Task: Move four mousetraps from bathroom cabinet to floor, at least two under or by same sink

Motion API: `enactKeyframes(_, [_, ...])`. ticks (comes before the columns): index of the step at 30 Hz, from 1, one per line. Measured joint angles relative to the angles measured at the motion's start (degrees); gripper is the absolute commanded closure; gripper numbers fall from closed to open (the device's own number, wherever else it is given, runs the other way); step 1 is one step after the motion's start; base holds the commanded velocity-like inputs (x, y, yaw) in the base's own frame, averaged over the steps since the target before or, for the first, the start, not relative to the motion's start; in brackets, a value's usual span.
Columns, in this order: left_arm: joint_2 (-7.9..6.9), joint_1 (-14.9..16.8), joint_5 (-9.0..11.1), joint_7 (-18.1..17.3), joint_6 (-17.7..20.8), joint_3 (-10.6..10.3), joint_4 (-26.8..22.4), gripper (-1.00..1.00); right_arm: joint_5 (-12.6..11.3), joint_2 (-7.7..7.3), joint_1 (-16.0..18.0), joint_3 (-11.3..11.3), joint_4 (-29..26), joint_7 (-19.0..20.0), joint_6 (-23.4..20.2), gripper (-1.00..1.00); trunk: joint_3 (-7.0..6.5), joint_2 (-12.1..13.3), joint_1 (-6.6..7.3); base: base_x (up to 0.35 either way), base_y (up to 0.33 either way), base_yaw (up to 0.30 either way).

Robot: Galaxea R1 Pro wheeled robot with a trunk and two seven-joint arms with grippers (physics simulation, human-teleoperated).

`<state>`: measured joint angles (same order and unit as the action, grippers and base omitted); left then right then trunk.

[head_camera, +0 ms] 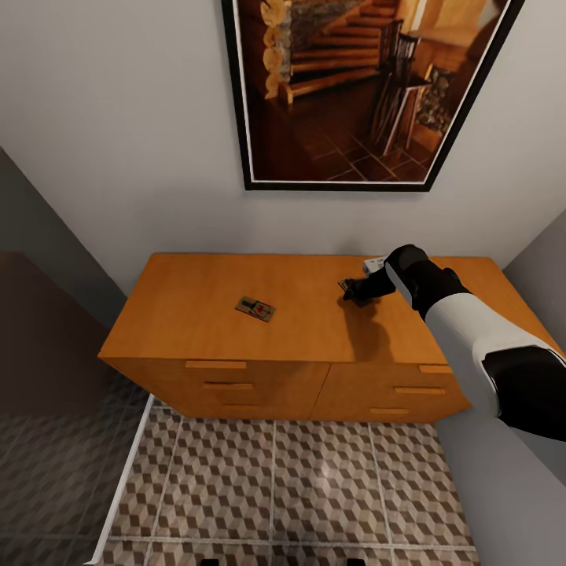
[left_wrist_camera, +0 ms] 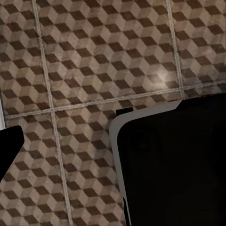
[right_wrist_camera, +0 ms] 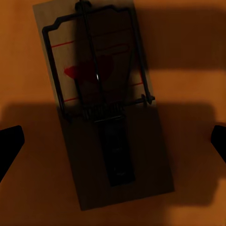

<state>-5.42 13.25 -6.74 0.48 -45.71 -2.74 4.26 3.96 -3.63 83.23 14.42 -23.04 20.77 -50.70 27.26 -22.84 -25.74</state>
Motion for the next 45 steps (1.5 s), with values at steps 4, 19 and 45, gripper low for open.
enactKeyframes(4, [0.02, 0.00, 0.00, 0.00, 0.00, 0.00, 0.00, -1.00, 0.00, 0.00, 0.00, 0.01, 0.00, 0.00, 0.01, -1.00, 0.01, 0.00, 0.00, 0.000, 0.000, 0.000])
enactKeyframes(19, [-0.02, 0.00, 0.00, 0.00, 0.00, 0.00, 0.00, -1.00, 0.00, 0.00, 0.00, 0.01, 0.00, 0.00, 0.01, -1.00, 0.01, 0.00, 0.00, 0.000, 0.000, 0.000])
enactKeyframes(45, [0.03, -0.01, 0.00, 0.00, 0.00, 0.00, 0.00, -1.00, 0.38, 0.00, -0.02, 0.04, -0.46, 0.00, 0.02, -1.00, 0.25, -0.03, 0.02, 0.000, 0.000, 0.000])
